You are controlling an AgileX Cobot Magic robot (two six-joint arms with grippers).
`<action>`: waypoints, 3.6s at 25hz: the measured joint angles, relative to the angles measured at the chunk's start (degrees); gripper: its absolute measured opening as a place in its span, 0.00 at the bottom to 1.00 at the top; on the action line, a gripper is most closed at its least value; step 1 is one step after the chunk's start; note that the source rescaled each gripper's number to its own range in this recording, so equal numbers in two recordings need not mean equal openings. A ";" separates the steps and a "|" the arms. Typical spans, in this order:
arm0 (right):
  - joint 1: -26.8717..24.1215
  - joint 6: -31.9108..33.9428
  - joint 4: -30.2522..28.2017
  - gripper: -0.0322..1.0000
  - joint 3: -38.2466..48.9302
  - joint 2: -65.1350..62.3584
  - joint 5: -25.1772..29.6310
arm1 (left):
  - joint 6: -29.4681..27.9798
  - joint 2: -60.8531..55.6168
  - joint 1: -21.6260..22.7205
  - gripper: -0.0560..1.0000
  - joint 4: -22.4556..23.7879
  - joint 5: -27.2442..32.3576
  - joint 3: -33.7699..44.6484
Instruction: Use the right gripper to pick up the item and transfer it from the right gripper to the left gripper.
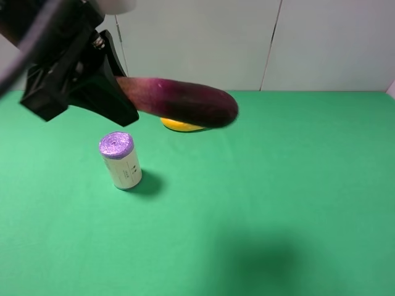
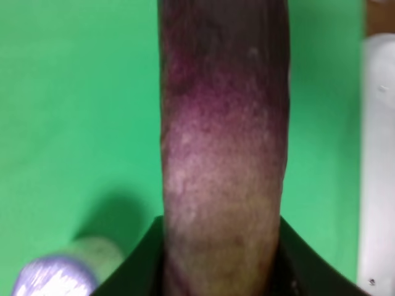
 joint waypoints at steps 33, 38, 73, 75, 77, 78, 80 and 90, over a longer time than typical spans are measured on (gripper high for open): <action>-2.96 0.00 0.47 1.00 0.00 -0.06 -0.16 | -57.93 9.34 20.63 0.05 28.42 -16.50 2.01; -2.96 0.00 0.47 1.00 0.00 -0.06 -0.16 | -57.92 13.40 20.73 0.05 28.26 -22.03 4.92; -2.96 0.00 0.47 1.00 0.00 -0.06 -0.16 | -59.66 21.38 27.39 0.05 28.02 -55.94 25.51; -2.96 0.00 0.47 1.00 0.00 -0.06 -0.16 | -59.60 22.07 27.39 0.05 28.02 -56.52 25.51; -2.96 0.00 0.47 1.00 0.00 -0.06 -0.16 | -59.60 22.13 27.39 0.05 28.02 -57.22 25.51; -2.96 0.00 0.47 1.00 0.00 -0.06 -0.16 | -59.58 22.13 27.39 0.05 28.02 -57.61 25.51; -2.96 0.00 0.47 1.00 0.00 -0.06 -0.16 | -59.53 22.13 27.39 0.05 28.02 -57.87 25.51; -2.96 0.00 0.47 1.00 0.00 -0.06 -0.16 | -59.35 22.13 27.39 0.05 28.02 -58.19 25.51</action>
